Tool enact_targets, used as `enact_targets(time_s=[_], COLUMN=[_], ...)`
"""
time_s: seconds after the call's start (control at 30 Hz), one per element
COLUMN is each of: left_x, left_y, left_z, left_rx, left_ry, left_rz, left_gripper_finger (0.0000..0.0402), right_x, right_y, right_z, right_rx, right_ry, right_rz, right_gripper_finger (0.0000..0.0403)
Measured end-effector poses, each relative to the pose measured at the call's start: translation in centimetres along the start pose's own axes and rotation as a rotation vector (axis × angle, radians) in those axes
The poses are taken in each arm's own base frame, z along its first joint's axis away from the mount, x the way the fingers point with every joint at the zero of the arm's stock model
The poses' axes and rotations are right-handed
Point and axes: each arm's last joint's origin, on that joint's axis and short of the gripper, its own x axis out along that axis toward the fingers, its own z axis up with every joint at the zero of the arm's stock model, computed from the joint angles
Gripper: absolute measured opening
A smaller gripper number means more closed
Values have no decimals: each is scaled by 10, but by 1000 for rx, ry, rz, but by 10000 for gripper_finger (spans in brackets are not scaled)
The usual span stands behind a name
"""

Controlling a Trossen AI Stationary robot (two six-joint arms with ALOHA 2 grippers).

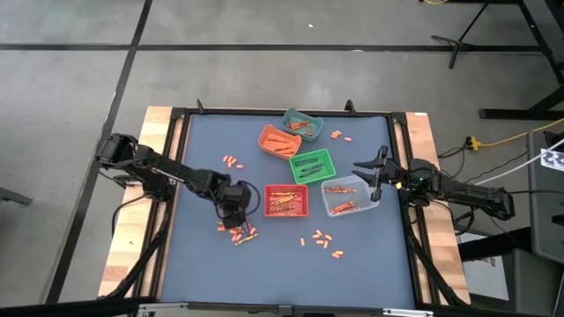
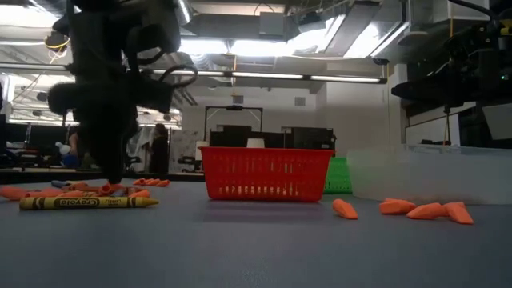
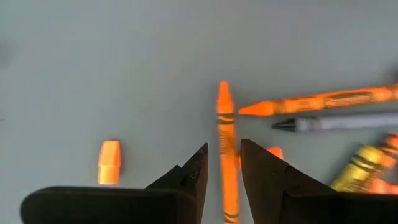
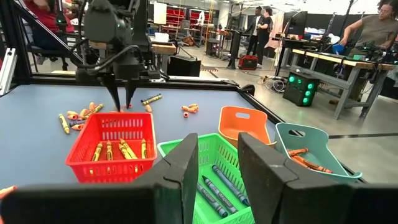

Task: Sort crayons
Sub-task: Put the orange crayon into the orange bin

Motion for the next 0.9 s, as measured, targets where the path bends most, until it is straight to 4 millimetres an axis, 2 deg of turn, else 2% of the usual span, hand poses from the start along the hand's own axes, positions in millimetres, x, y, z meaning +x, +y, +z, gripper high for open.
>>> enact_targets(time_s=[0.63,0.9], left_x=[17,18], left_y=[5,5], left_z=[-11,-11], left_rx=[-35,-61], left_ry=[-78,-80], left_rz=[-11,-12], left_gripper_finger=[79,29], right_x=[0,0], right_y=[0,0], right_z=[0,0], right_rx=[0,0], right_ry=[0,0], right_rz=[0,0], right_gripper_finger=[113,113])
